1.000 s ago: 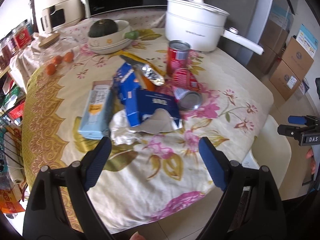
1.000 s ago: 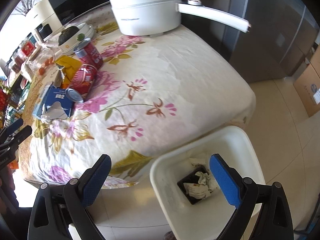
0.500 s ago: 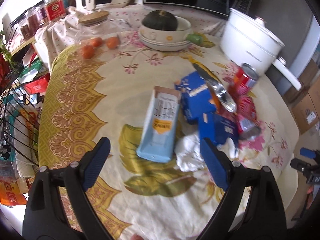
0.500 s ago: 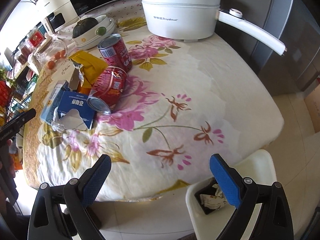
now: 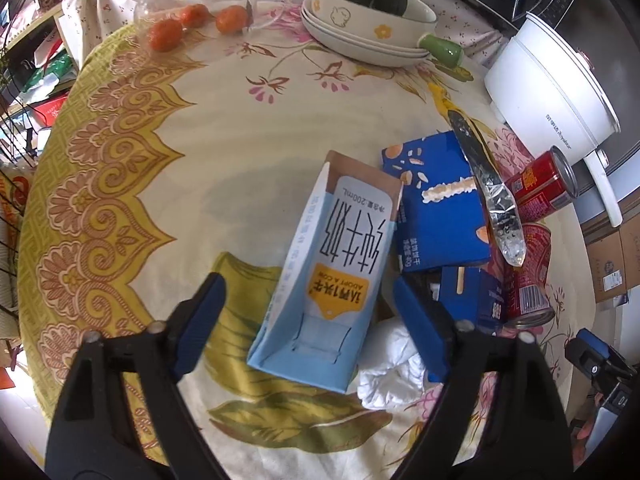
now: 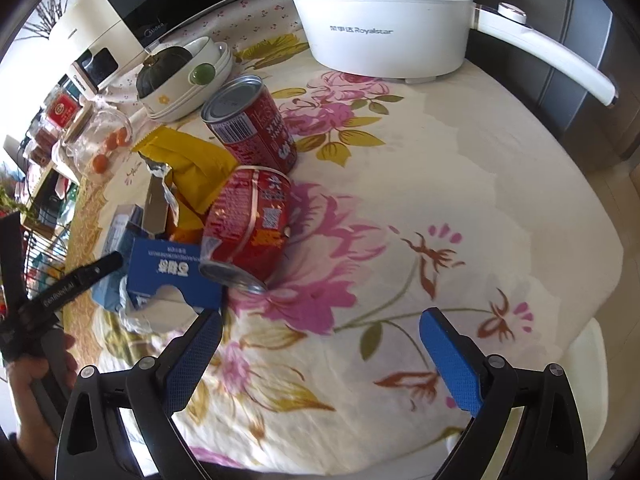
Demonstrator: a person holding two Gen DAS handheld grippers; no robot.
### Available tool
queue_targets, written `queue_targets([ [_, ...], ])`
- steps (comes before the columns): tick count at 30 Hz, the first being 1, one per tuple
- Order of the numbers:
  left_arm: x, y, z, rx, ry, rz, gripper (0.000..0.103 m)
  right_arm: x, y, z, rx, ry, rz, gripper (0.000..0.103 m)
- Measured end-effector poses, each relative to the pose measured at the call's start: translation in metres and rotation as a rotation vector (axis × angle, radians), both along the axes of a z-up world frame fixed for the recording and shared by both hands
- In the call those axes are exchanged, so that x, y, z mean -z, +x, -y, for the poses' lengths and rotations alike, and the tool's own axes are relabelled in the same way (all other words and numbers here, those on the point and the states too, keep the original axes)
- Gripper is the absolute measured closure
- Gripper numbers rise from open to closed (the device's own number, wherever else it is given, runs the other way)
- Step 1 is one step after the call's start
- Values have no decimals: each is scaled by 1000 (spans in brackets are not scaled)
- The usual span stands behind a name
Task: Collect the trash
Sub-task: 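Grasp the light blue milk carton with the left gripper while the right gripper grasps the crushed red can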
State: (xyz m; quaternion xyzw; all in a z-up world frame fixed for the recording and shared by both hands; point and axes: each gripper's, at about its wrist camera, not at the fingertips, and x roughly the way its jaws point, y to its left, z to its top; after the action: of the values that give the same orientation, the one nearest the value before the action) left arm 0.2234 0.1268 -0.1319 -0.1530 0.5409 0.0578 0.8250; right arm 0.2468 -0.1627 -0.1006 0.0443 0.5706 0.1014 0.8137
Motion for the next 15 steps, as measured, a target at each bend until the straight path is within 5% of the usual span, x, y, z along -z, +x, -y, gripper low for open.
queue_targets([
  [2,2,1,-1,-1,-45,2,42,1,5,-5,13,15,9,3],
  [5,3,2,2,27,-39,-5,46,2,11,-10,46,56,26,3],
  [15,-7,-9,-6,41,-54,8,48,22,31,-28,107,149,16,4],
])
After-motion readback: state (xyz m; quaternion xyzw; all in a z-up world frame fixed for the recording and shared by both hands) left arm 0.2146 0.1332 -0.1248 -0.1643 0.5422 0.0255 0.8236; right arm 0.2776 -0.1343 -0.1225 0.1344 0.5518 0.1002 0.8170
